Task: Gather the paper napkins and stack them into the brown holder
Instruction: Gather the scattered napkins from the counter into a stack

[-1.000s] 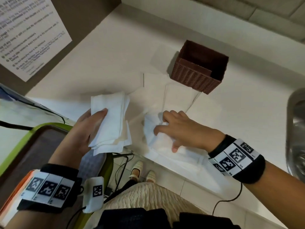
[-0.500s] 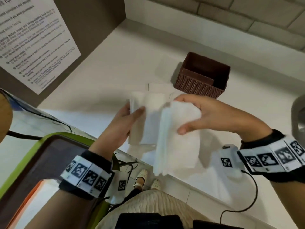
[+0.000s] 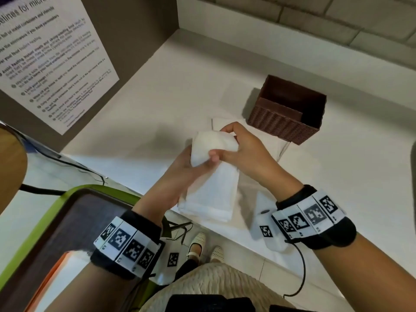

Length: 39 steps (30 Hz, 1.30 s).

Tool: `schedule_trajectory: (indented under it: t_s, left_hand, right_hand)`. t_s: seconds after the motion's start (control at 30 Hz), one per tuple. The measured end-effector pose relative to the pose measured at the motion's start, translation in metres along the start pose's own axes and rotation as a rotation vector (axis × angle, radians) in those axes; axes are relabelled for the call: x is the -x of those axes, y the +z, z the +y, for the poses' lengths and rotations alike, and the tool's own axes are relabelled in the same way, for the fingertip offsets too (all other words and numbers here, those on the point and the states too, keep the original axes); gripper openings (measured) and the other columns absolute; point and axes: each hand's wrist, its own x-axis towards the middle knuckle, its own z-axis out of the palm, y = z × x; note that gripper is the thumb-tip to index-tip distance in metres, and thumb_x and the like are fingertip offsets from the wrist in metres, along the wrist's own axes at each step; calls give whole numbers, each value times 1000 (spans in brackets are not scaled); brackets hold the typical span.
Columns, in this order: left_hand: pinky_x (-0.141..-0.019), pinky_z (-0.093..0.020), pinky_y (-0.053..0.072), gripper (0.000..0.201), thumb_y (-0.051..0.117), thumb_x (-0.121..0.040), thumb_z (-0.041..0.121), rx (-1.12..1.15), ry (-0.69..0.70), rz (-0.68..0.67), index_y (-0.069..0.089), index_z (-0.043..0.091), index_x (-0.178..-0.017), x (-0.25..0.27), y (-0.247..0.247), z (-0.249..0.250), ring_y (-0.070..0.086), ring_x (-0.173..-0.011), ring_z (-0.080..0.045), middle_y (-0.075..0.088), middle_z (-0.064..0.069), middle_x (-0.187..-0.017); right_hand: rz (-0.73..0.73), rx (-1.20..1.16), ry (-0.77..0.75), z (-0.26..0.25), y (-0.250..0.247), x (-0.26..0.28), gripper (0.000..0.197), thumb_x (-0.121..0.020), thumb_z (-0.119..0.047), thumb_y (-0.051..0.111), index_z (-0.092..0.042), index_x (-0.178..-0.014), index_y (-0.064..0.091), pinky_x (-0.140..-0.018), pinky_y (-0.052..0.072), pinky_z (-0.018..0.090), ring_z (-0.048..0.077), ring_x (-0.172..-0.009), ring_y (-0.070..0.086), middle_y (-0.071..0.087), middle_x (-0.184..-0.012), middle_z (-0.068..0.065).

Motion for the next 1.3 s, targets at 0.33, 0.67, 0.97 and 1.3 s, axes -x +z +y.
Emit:
schedule_trajectory:
  t_s: [0.33,0.67,0.97,1.3]
  left_hand:
    - [-59,-24,56,35,62,-94,33,94,-56,479,63,17,-124,16,-108,-18,73,-74,-14,74,0,-95]
    - [-53,-22,57,23,60,-95,28,157,-107,383,68,17,-114,17,-106,-26,76,-71,-11,76,-2,-94]
    - [-86,-49,56,39,62,-92,40,154,-83,323,67,16,-122,14,-96,-25,73,-98,-35,77,-11,-104]
    - [-55,-29,61,28,59,-94,35,163,-98,273,68,18,-114,17,-60,-15,77,-77,-19,79,-4,-94]
  right_hand:
    - [103,612,365,31,40,-23,89,-73,-74,58,-2,-126,49,-97,35,40,31,-118,39,42,-128,15]
    - [0,283,283,18,47,-22,58,-86,-36,68,-10,-134,49,-84,49,31,30,-109,64,60,-128,9]
    - [-61,114,341,35,-123,60,21,-93,-19,62,-29,-75,61,-62,44,17,-1,-64,59,68,-62,-22]
    - [-141,587,561,102,-144,2,27,-94,-31,59,-5,-93,56,-84,45,35,24,-96,49,53,-104,10]
